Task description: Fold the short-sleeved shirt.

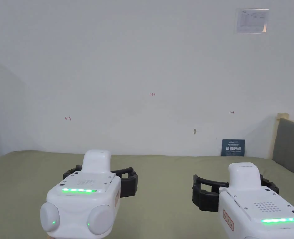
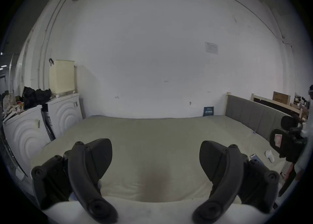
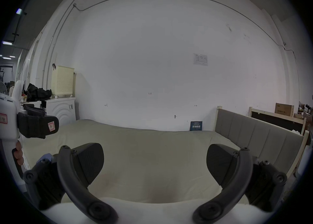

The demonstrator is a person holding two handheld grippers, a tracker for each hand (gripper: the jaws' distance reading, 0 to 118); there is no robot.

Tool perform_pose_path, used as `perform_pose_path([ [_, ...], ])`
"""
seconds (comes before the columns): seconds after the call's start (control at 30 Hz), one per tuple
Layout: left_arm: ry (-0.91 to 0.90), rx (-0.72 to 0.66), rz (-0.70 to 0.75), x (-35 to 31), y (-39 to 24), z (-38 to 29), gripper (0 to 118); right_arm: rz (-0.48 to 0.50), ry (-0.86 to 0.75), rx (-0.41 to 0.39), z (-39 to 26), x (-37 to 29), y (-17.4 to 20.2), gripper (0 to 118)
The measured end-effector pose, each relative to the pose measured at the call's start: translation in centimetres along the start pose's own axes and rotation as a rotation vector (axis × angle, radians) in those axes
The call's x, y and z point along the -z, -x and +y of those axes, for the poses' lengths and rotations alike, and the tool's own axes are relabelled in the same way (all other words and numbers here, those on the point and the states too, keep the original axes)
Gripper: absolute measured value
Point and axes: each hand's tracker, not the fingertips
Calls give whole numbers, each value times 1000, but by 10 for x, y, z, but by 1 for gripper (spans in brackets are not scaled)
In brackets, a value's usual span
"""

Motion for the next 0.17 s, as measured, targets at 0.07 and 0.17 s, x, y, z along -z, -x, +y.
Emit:
perform_pose_path([
  [0.07,-1,-16,13,2,-1,3,109,3,-3,0,0,-1,1,118],
  [0.17,3,-52,14,-1,-1,5,109,6,-4,8,3,-1,1,118],
])
